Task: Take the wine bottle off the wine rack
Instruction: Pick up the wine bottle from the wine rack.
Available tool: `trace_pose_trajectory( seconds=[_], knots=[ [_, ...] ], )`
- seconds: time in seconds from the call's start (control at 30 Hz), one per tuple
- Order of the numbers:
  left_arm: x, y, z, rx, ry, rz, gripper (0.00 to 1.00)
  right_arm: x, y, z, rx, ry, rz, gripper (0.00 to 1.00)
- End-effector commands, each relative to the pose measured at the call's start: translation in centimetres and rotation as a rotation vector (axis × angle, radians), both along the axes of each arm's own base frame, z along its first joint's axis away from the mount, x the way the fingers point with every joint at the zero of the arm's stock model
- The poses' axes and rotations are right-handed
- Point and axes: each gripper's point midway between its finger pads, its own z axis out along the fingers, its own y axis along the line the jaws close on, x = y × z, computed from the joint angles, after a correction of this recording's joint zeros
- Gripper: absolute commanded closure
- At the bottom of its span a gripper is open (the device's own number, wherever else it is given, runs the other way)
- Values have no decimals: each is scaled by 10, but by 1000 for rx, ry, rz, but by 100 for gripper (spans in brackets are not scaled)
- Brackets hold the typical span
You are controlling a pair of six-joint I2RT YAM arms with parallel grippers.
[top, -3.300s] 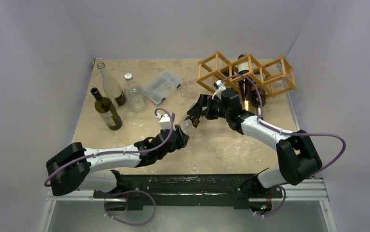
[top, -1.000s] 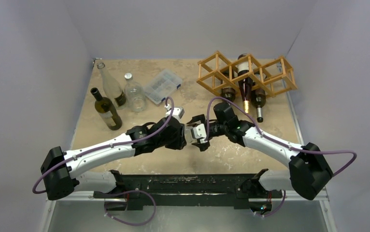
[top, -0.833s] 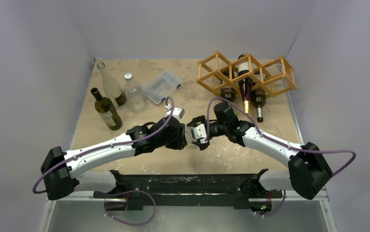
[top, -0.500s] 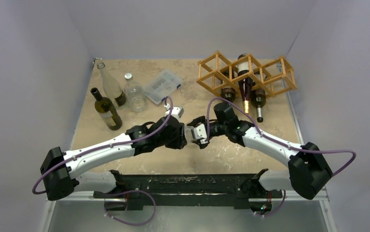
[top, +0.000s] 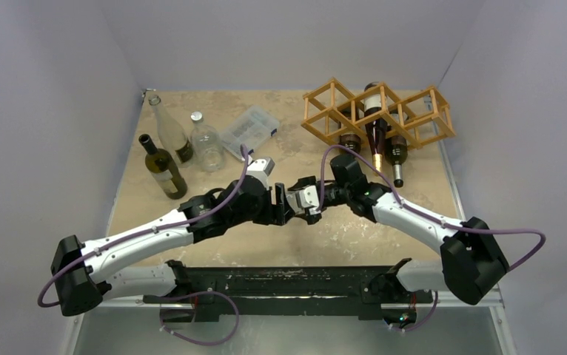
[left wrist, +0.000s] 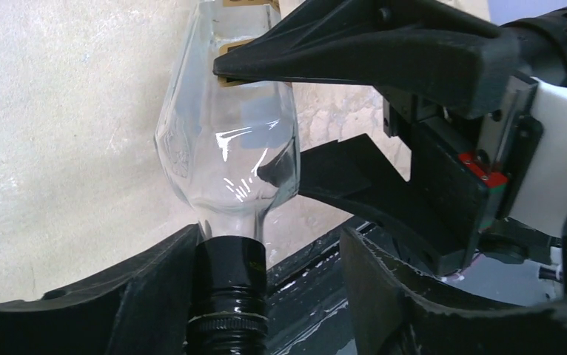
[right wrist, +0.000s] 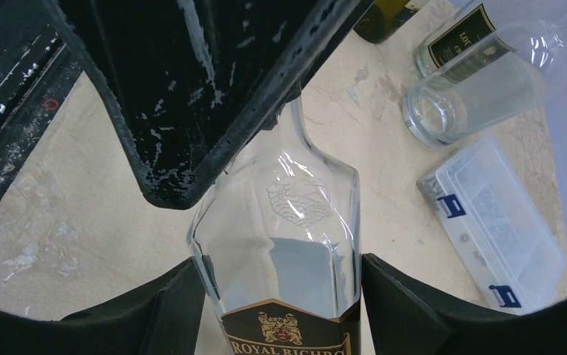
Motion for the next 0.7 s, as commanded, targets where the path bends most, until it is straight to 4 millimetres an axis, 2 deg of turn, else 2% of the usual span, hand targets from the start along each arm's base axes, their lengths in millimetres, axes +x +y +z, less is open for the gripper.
trace_pose_trajectory(
  seconds=[0.0, 0.3, 0.47, 0.67],
  knots=[
    [8, -7, 33, -108, -82, 5, 30, -1, 5, 11, 39, 63, 11, 71],
    [9, 3, 48, -143, -181, -1, 17, 1, 3, 21, 76, 114, 0, 73],
    [13, 10, 41, -131, -176, 42, 19, 3, 3, 25, 96, 136, -9, 73],
    [16, 14, 42, -202, -191, 99, 24, 5, 2, 31, 123, 171, -20, 74]
  ],
)
